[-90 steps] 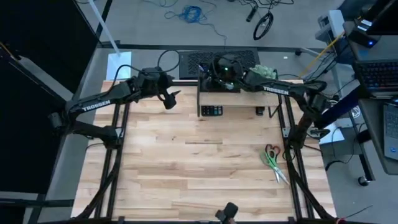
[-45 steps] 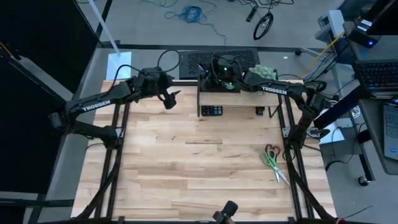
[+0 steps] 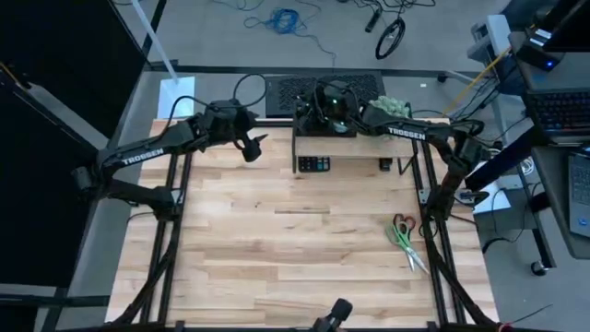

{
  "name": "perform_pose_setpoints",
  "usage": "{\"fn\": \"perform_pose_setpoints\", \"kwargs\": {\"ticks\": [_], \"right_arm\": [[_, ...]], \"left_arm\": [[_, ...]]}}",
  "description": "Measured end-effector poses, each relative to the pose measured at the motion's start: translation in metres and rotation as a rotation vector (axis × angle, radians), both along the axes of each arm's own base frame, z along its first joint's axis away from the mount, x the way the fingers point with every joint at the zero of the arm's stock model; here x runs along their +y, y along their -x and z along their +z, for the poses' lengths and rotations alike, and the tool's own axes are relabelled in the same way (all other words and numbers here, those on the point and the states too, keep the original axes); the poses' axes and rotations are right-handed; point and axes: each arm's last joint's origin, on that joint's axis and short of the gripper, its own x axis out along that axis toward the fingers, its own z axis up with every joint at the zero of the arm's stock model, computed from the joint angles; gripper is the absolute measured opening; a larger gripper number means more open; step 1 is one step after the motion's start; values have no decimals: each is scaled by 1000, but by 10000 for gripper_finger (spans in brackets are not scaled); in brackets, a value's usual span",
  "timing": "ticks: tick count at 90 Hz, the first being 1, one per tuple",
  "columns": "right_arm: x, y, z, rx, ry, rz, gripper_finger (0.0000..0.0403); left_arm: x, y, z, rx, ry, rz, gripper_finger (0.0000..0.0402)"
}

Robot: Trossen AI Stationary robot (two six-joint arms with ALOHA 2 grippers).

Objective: Pick and place office supplies into organizer
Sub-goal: Remove the purple pen from the black desk organizer on the shelf

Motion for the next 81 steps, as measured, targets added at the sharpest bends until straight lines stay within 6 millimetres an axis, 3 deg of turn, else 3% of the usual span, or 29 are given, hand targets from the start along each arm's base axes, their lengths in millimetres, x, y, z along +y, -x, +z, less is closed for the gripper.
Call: {"fn": "perform_pose_setpoints", "kwargs": {"ticks": [48,72,81], "right_arm": [[20,18,53,-198,91,21,15],[62,45,102,-318,149,98,15],[84,60,116,-351,82,136,15]], "left_arm": [[0,0,0,0,0,0,309],[0,0,0,1,0,0,309],[0,0,0,1,0,0,309]]}}
